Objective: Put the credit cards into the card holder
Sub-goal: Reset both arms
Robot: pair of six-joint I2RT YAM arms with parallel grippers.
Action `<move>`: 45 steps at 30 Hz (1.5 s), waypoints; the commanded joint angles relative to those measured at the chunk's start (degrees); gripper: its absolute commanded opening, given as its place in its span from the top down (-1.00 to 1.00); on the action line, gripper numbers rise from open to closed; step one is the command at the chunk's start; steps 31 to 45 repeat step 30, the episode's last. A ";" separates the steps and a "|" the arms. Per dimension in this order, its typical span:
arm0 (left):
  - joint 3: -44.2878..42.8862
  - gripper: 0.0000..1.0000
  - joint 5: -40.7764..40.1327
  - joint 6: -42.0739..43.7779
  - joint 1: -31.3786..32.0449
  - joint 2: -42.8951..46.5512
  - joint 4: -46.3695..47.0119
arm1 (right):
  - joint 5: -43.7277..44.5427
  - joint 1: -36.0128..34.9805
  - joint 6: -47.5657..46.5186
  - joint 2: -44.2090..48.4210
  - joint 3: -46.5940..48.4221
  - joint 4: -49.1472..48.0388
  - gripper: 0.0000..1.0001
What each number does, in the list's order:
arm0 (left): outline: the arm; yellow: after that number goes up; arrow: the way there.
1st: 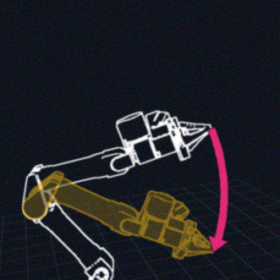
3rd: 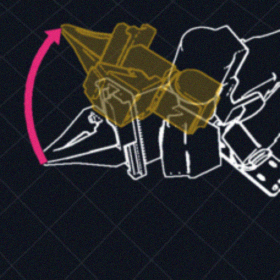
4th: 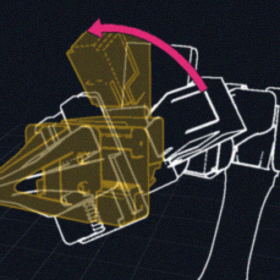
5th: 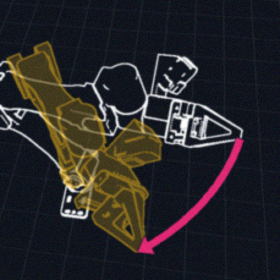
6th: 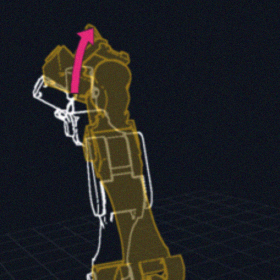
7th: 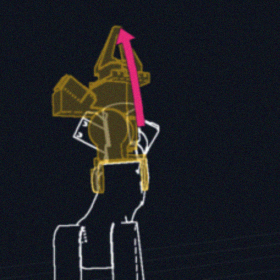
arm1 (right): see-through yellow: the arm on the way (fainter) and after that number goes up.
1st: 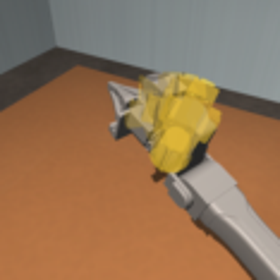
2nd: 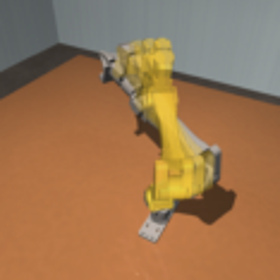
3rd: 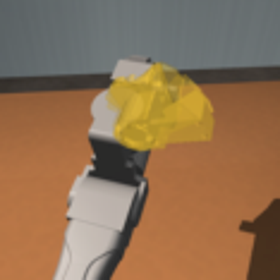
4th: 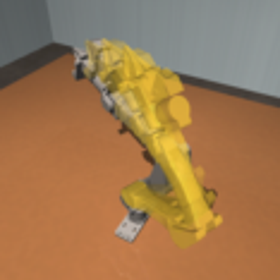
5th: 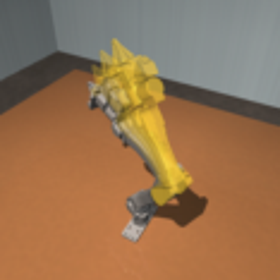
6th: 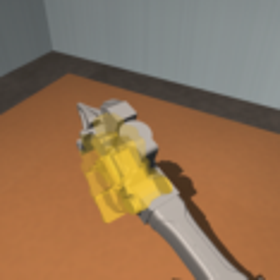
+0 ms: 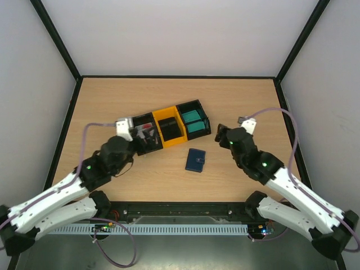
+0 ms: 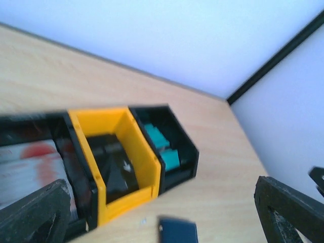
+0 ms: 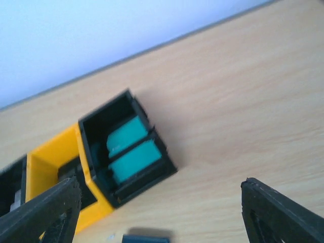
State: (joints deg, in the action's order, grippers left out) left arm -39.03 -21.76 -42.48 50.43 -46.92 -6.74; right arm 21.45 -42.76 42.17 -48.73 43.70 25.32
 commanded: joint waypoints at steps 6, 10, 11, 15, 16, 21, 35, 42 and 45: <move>-4.70 -0.99 -18.99 7.15 -0.35 15.28 -16.93 | 20.70 0.14 -3.86 15.55 6.64 9.46 -0.83; -7.39 -0.99 -22.37 8.04 -0.35 18.34 -20.74 | 25.31 0.19 -3.38 18.77 9.22 12.14 -0.87; -7.78 -1.00 -22.97 8.29 -0.36 19.05 -21.49 | 26.23 0.17 -3.16 19.18 9.79 12.96 -0.88; -9.37 -0.99 -25.35 8.51 -0.40 20.92 -24.61 | 28.19 0.17 -1.26 20.89 10.86 15.87 -0.94; -9.73 -0.99 -25.89 8.51 -0.40 21.33 -25.27 | 28.66 0.22 -0.74 21.40 10.75 16.49 -0.95; -10.63 -0.99 -27.40 9.93 -0.38 23.80 -26.75 | 31.60 0.16 2.38 23.27 9.80 19.25 -0.96; -10.48 -0.99 -27.82 10.39 -0.39 26.10 -27.31 | 30.51 0.14 3.42 25.97 8.12 19.38 -0.96; -10.48 -0.99 -27.82 10.39 -0.39 26.10 -27.31 | 30.51 0.14 3.42 25.97 8.12 19.38 -0.96; -10.48 -0.99 -27.82 10.39 -0.39 26.10 -27.31 | 30.51 0.14 3.42 25.97 8.12 19.38 -0.96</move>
